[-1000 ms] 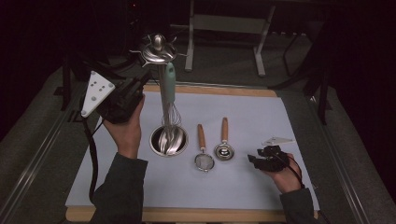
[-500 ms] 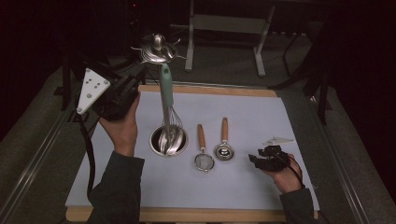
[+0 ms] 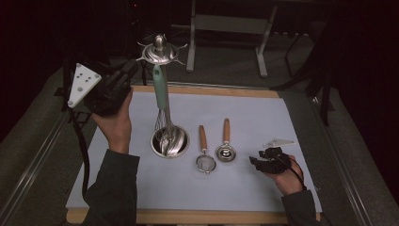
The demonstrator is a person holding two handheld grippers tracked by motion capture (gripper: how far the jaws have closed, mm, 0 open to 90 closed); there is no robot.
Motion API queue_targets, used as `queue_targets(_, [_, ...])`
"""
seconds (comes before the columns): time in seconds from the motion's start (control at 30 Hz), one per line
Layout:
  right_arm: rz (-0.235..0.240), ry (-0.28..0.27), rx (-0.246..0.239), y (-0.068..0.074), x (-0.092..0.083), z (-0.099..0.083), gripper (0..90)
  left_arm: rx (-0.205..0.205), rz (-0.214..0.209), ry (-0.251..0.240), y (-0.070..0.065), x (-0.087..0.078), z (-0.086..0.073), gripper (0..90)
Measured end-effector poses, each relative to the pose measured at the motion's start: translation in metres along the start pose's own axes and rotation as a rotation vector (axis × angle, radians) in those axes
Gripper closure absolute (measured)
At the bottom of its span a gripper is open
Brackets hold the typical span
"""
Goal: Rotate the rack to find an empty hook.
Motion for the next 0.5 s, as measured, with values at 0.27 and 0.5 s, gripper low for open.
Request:
queue_targets(0.27, [0.001, 0.002, -0.006, 0.0, 0.001, -0.001, 50.2, -0.01, 0.026, 0.01, 0.011, 0.004, 0.001, 89.9])
queue_targets(0.5, [0.0, 0.003, -0.009, 0.0, 0.001, -0.001, 50.2, -0.011, 0.044, 0.027, 0.018, 0.007, 0.001, 89.9])
Point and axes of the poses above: each handheld gripper's, and its own axes: x roughly forward along the jaws, z roughly out of its top, y roughly to its left, the point moved 7 cm from there along x, roughly forward along the jaws, and after that the axes turned 8 degrees about z, right-handed, at the moved point
